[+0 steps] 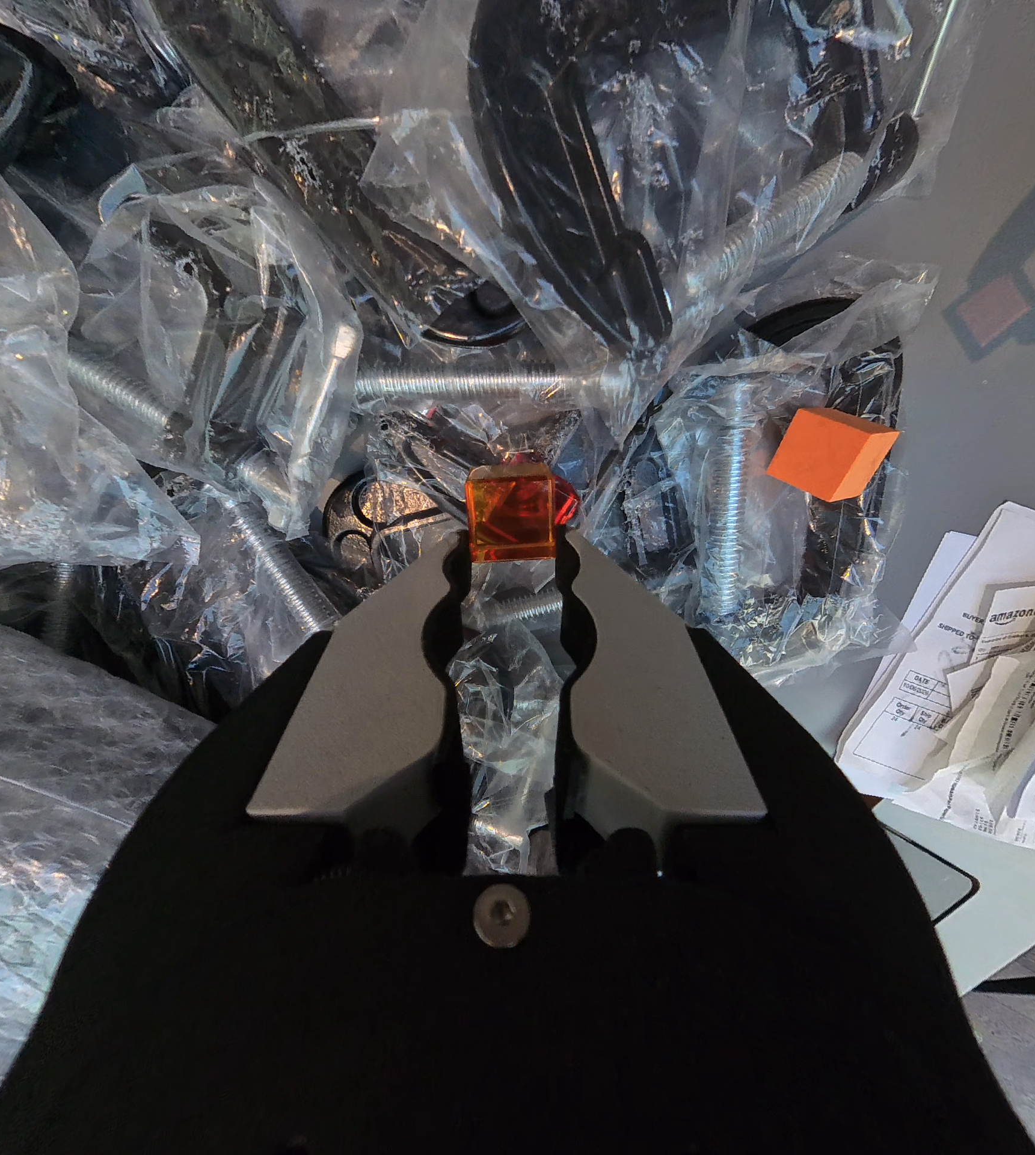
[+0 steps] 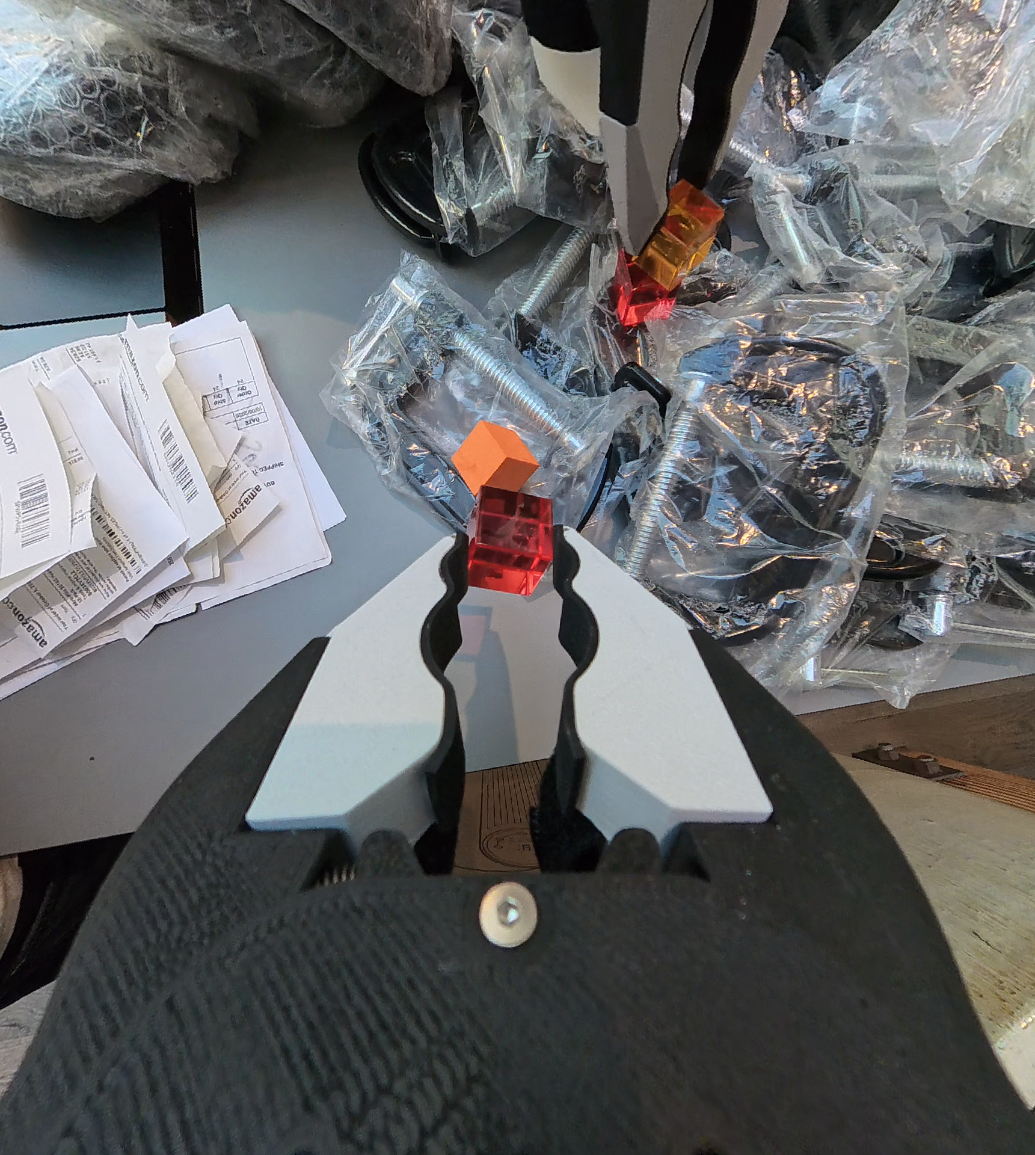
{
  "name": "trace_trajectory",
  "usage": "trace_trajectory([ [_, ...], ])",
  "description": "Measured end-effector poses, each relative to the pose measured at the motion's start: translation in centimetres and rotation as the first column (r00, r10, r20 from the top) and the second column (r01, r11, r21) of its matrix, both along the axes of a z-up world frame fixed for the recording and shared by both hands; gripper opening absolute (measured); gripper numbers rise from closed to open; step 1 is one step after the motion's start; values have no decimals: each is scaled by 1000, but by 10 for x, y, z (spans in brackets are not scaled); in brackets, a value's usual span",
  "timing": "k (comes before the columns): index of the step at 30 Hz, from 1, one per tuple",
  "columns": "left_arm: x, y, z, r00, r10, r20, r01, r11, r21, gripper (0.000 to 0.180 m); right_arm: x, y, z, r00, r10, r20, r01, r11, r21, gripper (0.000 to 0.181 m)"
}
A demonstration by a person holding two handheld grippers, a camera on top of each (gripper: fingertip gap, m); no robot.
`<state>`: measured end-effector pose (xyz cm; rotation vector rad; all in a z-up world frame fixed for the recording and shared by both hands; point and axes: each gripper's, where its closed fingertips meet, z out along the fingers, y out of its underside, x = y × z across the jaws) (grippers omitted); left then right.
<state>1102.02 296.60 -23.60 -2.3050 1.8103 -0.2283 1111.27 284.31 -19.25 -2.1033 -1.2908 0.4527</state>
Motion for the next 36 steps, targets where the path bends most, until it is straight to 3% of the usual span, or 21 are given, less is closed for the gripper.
trace_trajectory([
  [25, 1, -5, -4, 1000, 11, -11, -11, 1000, -28, 37, 0, 0, -2, 1000, 2, 5, -2, 1000, -4, 25],
  [36, 3, 1, -2, 1000, 24, 1, -24, 1000, -17, 28, -2, -1, -4, 1000, 8, 8, -8, 1000, -8, 25],
])
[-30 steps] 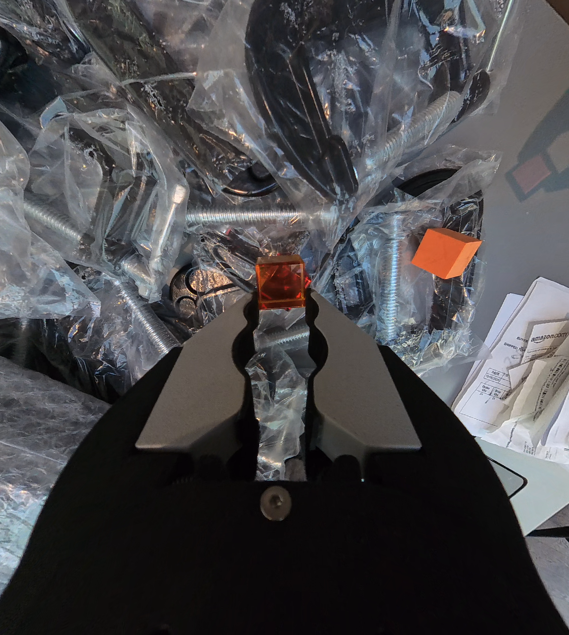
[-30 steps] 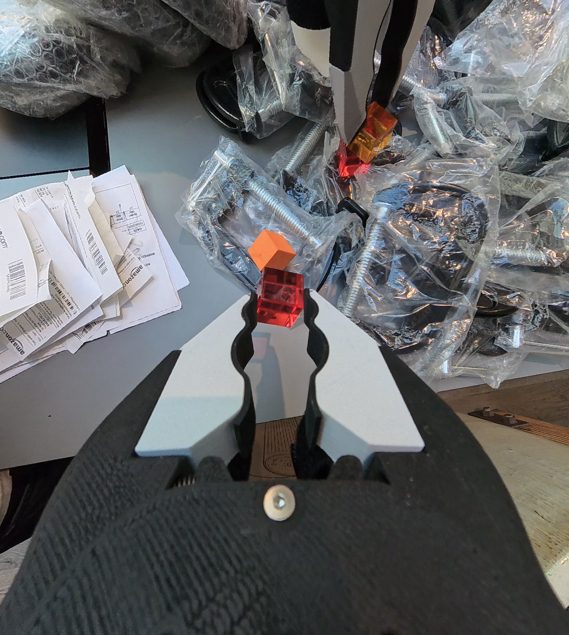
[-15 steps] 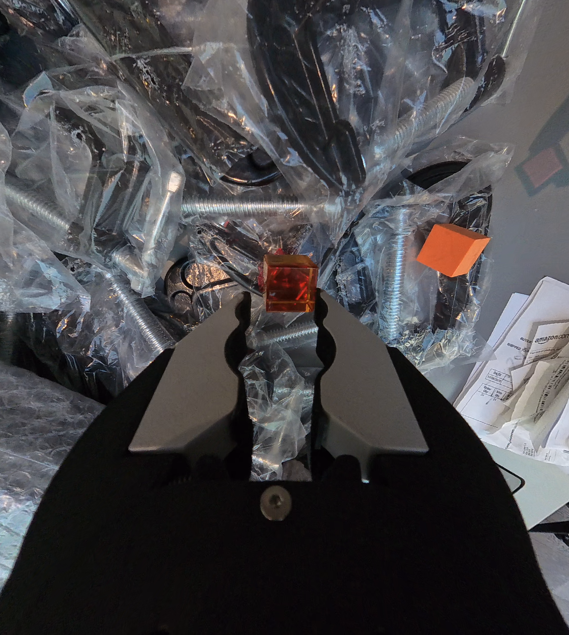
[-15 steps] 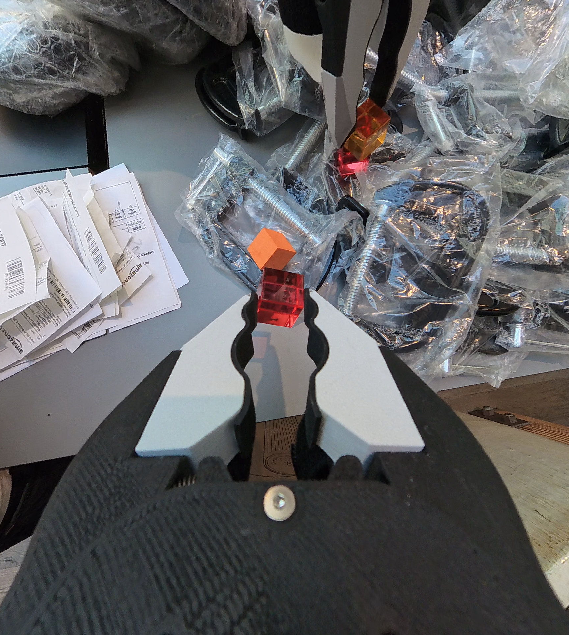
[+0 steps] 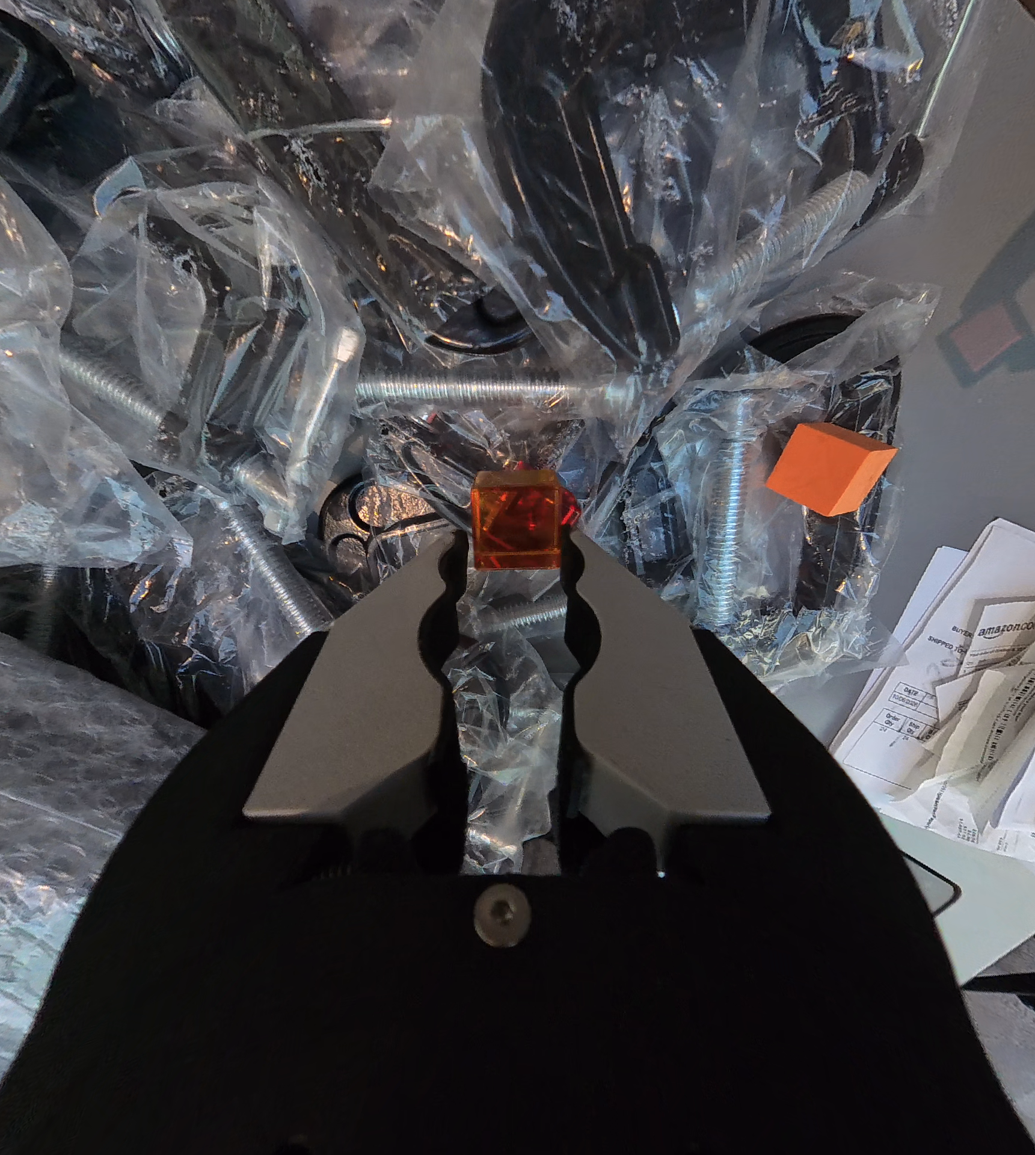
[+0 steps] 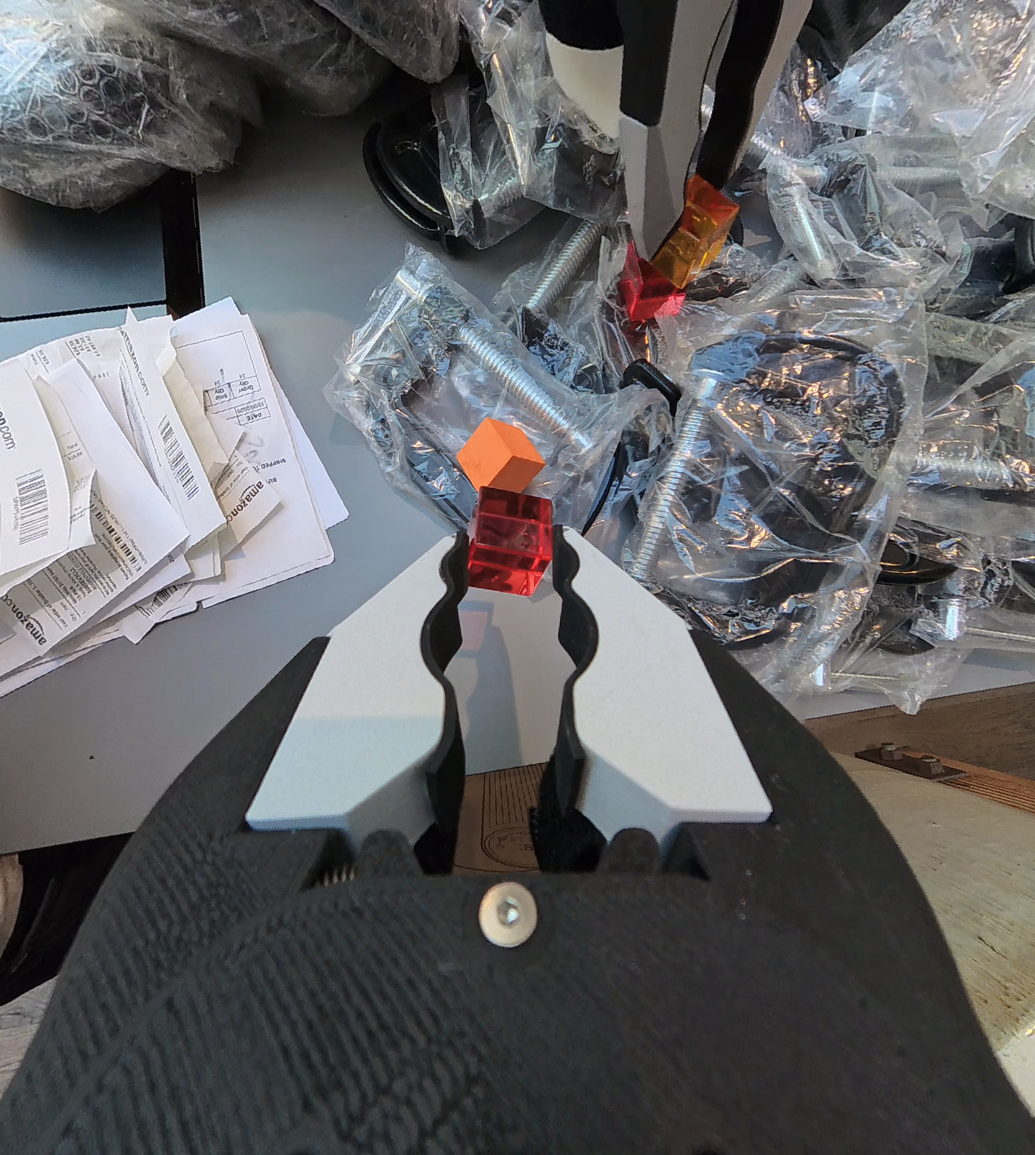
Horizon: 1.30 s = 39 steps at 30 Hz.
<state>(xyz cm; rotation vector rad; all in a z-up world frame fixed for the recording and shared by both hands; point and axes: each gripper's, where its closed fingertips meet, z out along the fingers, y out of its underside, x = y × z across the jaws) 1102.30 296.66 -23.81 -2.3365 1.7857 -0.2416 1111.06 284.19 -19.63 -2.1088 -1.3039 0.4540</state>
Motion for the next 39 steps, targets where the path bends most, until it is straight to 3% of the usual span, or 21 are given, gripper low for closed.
trace_trajectory([
  [22, -6, -2, 0, 1000, -4, -30, 4, 1000, 3, 38, -2, 2, 2, 1000, 5, -2, -5, 1000, 4, 25],
  [28, -11, -6, 19, 1000, 27, 1, -27, 999, 34, 42, -5, 5, 2, 1000, 5, -8, -5, 1000, 4, 25],
  [33, -1, -38, 70, 955, 135, 264, -141, 990, 1, 48, -13, 2, 6, 999, 25, -33, -25, 1000, 12, 25],
  [36, 14, -93, 88, 882, 124, 455, -106, 992, -66, 51, -25, -3, 13, 994, 53, -95, -53, 999, -3, 25],
  [39, 25, -141, 86, 804, 212, 555, -108, 971, -215, 60, -43, -11, 32, 972, 141, -188, -134, 990, 53, 25],
])
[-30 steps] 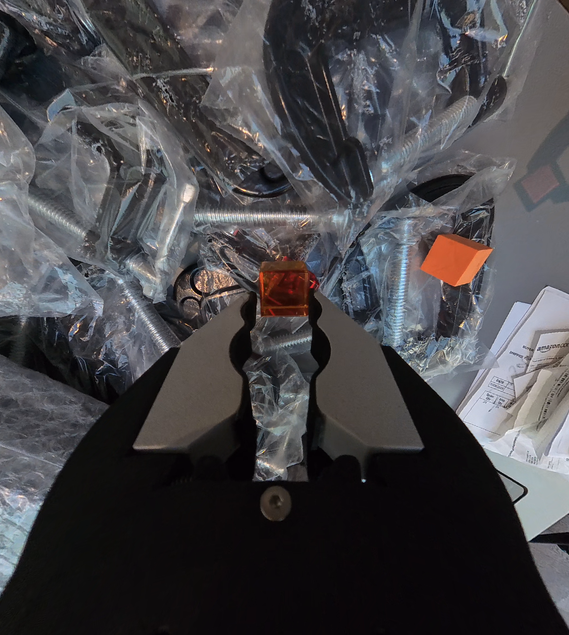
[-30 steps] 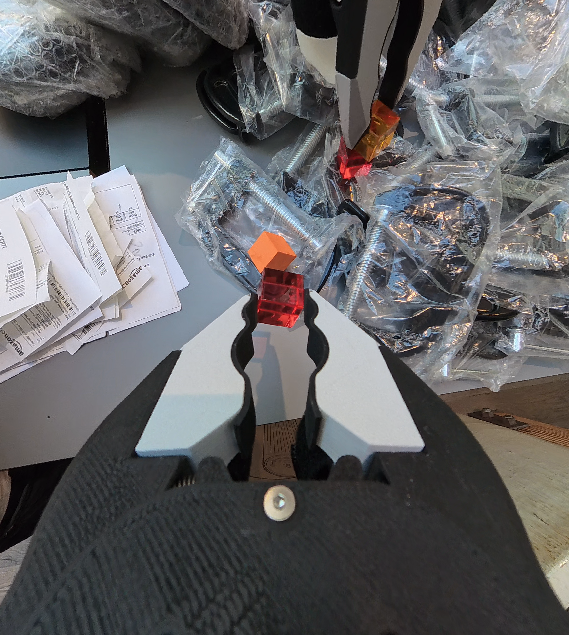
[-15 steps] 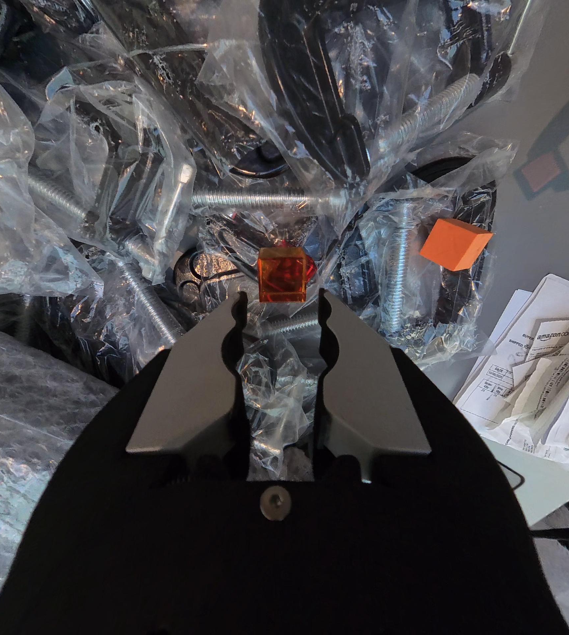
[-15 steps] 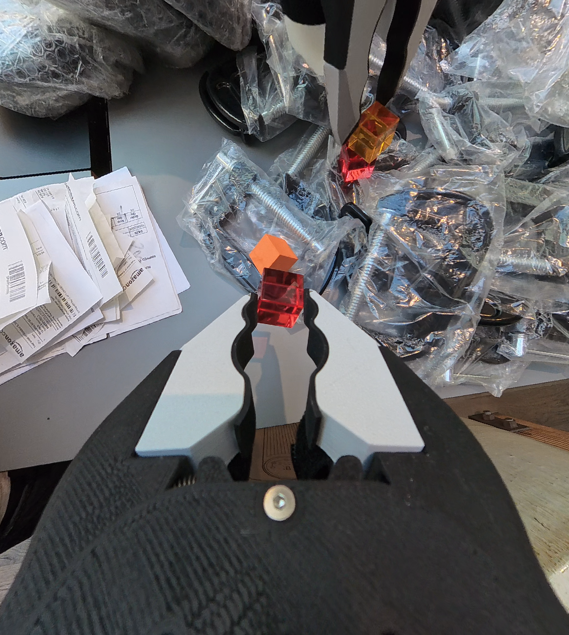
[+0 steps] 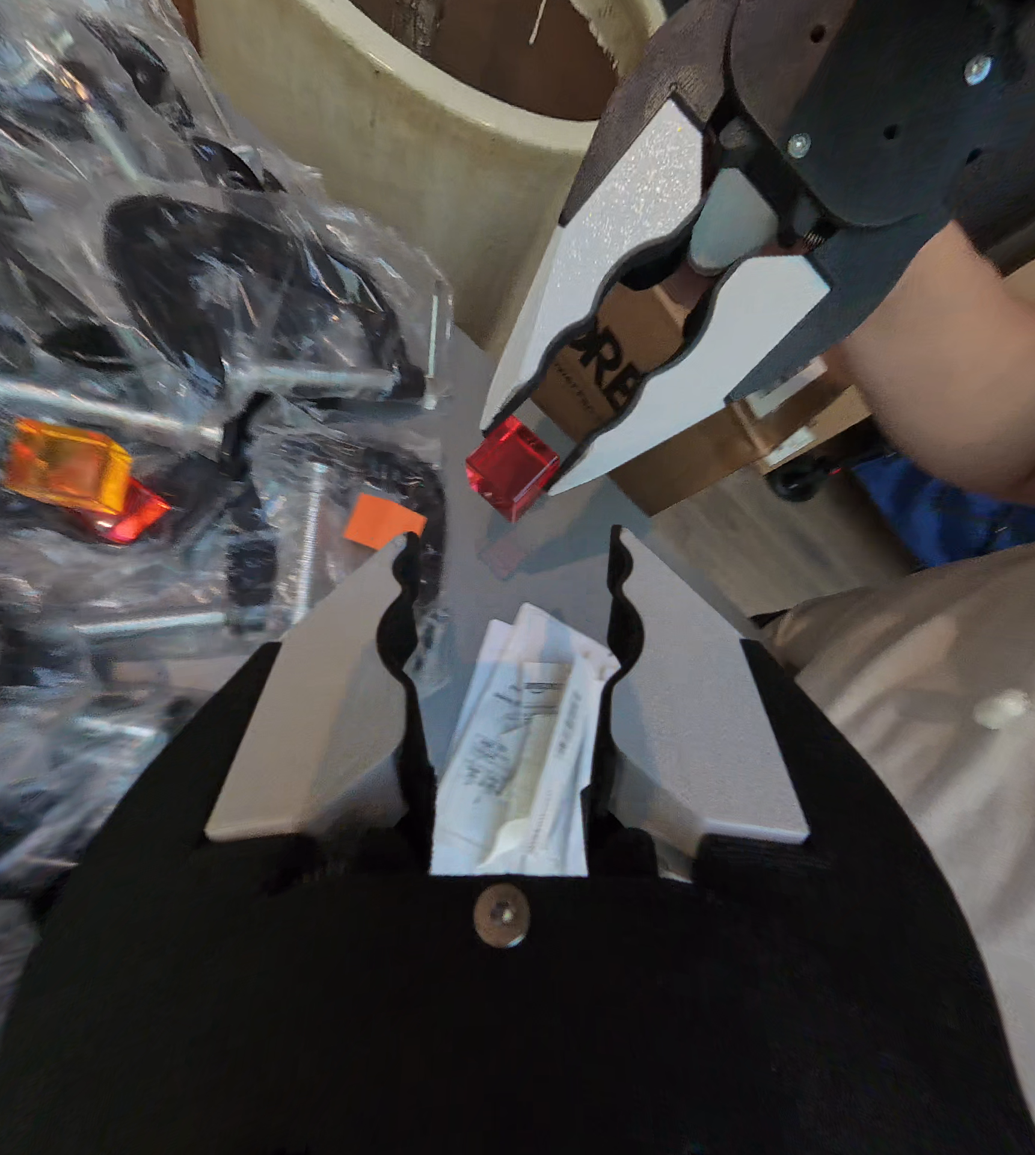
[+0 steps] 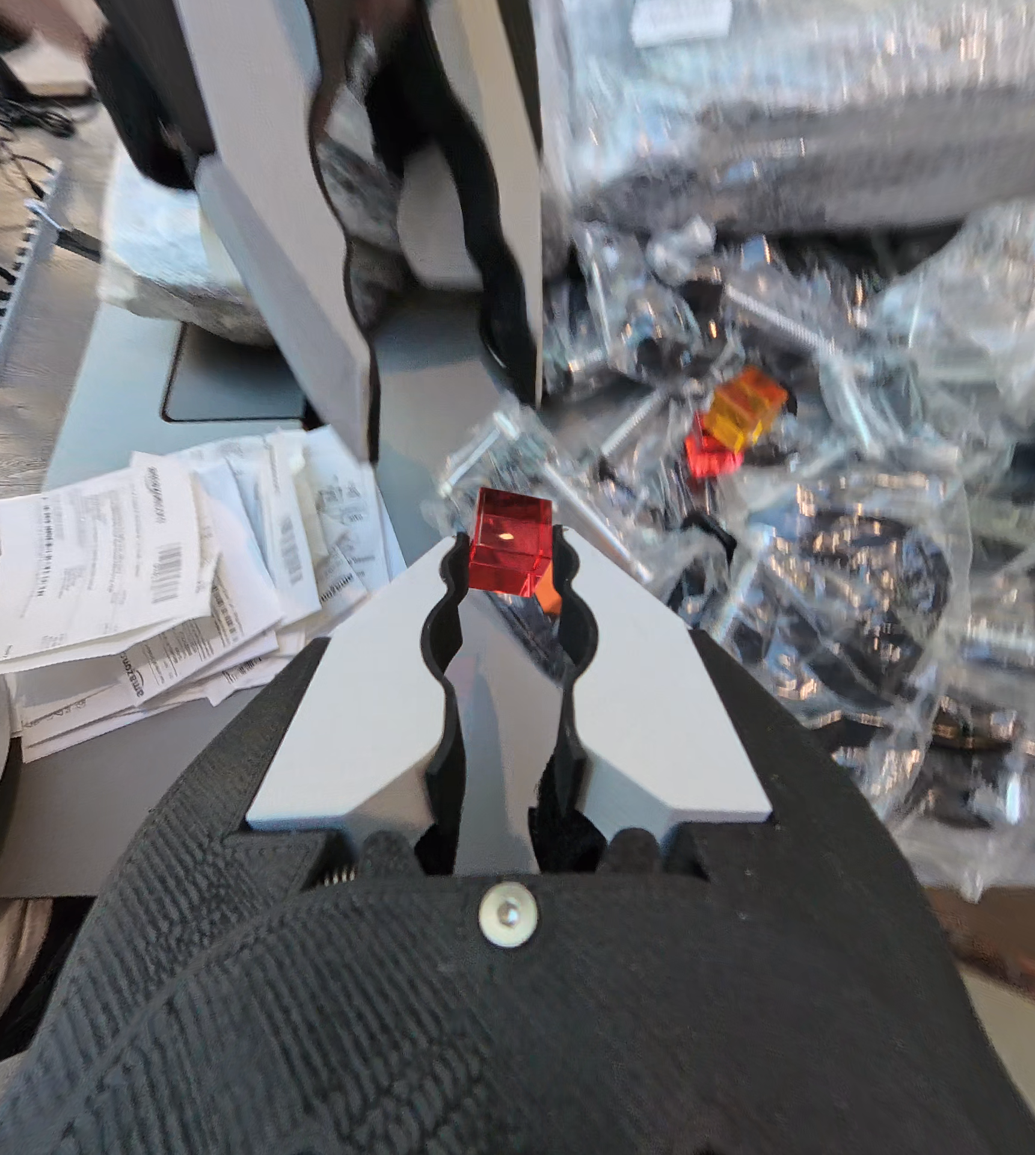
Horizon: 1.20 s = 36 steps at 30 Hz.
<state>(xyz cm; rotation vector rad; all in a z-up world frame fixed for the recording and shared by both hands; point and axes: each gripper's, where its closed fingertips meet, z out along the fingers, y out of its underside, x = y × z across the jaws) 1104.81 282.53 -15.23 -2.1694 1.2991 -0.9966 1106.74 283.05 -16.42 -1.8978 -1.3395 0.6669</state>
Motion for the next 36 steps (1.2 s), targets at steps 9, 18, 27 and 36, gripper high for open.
trace_trajectory([
  [9, -12, -27, 31, 822, 358, 444, -61, 829, -555, 50, -38, -43, 53, 967, 250, -54, -212, 903, 373, 24],
  [18, -19, -59, 35, 784, 401, 475, 17, 750, -661, 25, -47, -59, 52, 956, 290, -37, -244, 862, 444, 37],
  [27, -50, -93, 61, 778, 412, 474, -48, 791, -609, 25, 0, 17, -80, 792, 241, 561, -494, 793, 356, 43],
  [36, -61, -110, 67, 777, 413, 475, -79, 813, -577, 25, -2, 32, -104, 747, 246, 617, -521, 793, 315, 25],
])
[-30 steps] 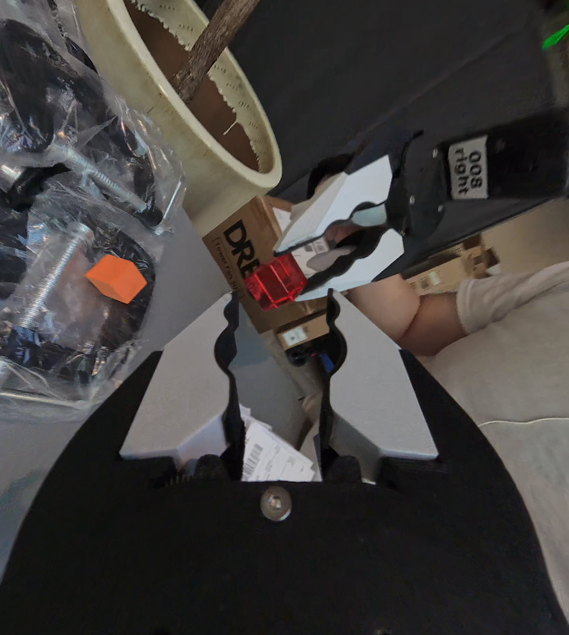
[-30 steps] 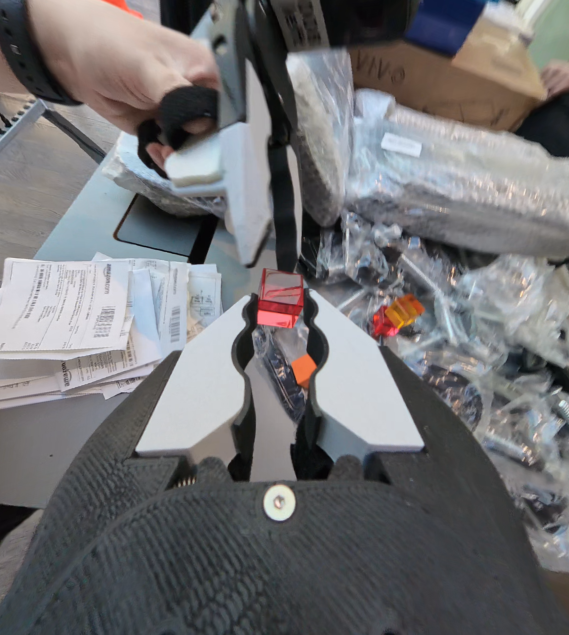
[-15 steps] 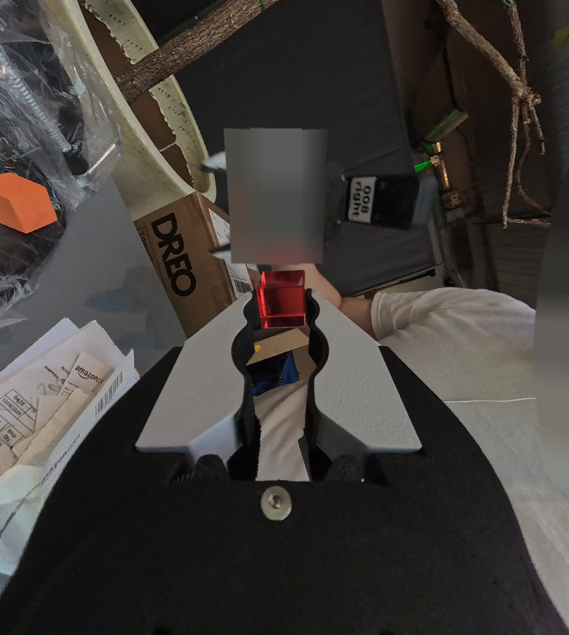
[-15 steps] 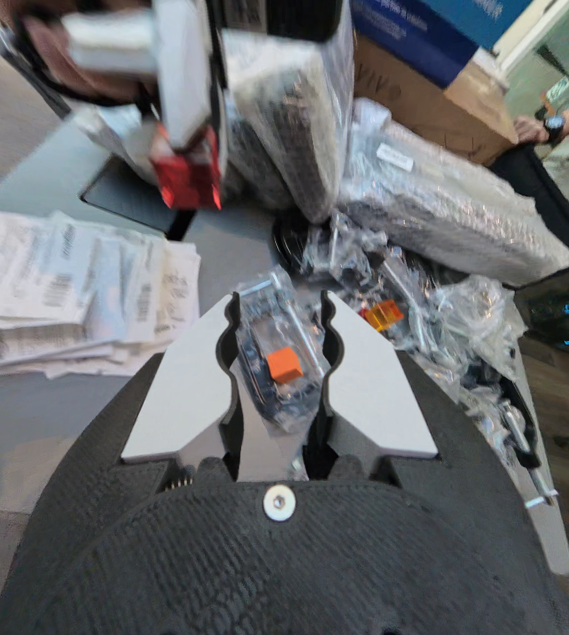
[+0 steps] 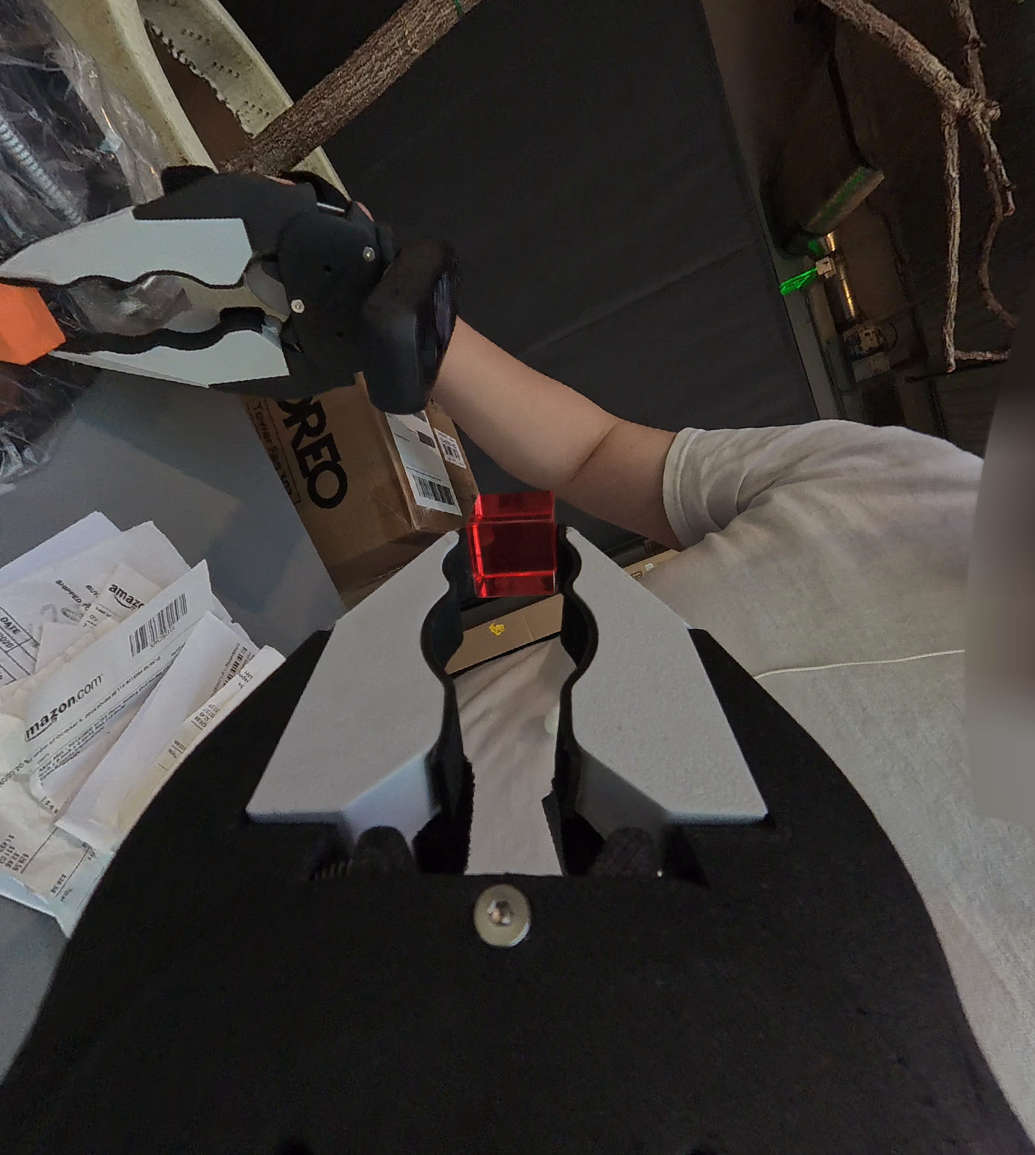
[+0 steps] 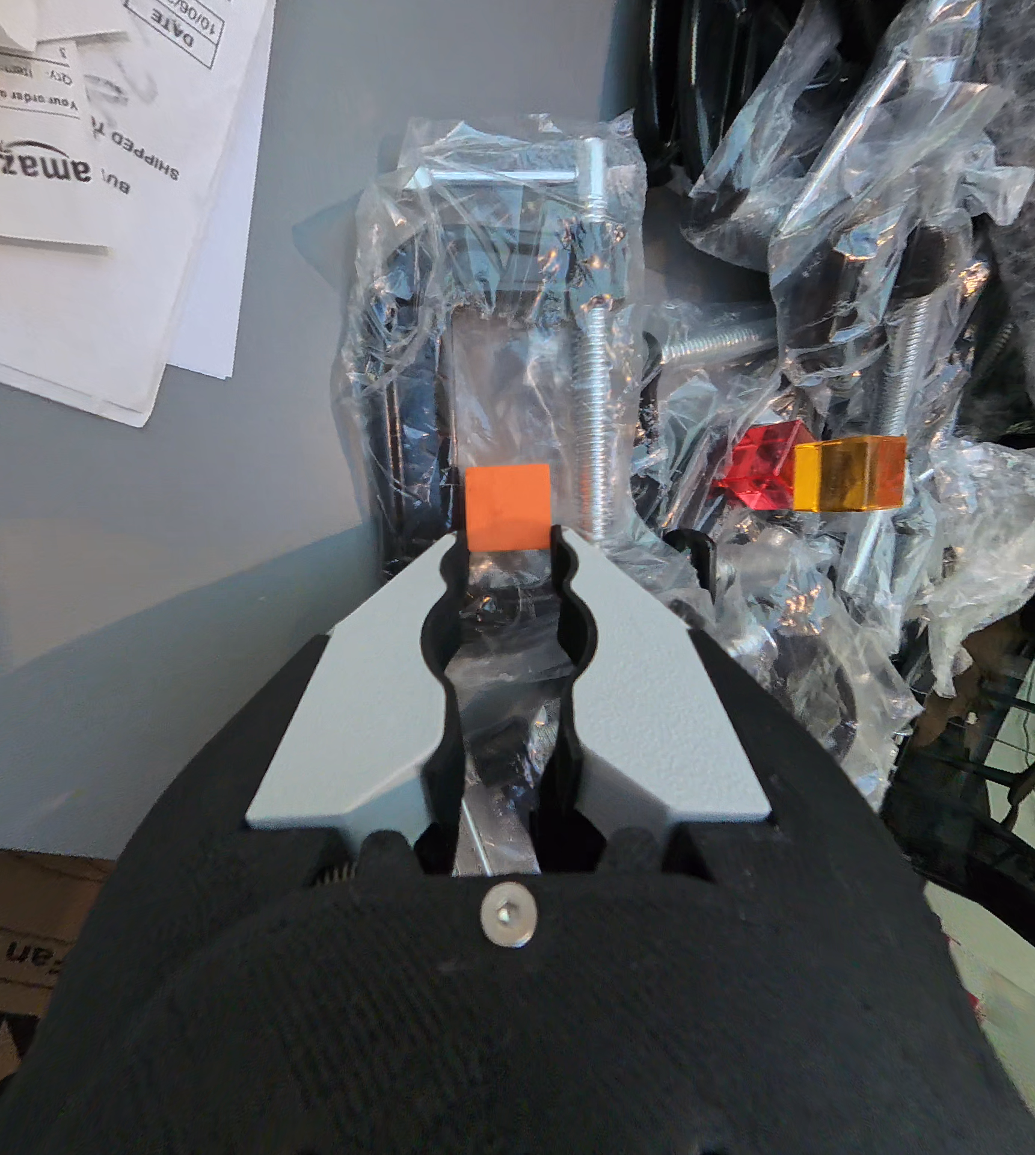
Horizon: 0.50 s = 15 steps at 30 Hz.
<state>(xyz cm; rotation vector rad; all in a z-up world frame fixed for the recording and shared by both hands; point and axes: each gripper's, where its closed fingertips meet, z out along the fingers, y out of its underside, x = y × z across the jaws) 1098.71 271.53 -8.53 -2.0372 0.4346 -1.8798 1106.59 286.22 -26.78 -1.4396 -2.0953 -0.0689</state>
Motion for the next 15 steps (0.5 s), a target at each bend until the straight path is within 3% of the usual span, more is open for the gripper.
trace_trajectory([
  [5, -2, -3, 3, 1000, 9, 21, -9, 1000, -10, 25, -4, 2, 21, 989, -73, -128, 56, 989, -136, 25],
  [9, -5, -7, 10, 999, 24, 27, -24, 1000, 5, 25, -19, 44, 82, 859, -359, -364, 234, 909, -343, 24],
  [12, -5, -8, 13, 999, 24, 28, -24, 1000, 11, 25, -26, 92, 111, 717, -552, -426, 338, 809, -481, 24],
  [15, -4, -9, 15, 1000, 17, 23, -17, 1000, 15, 25, -30, 110, 105, 691, -622, -367, 367, 740, -564, 24],
])
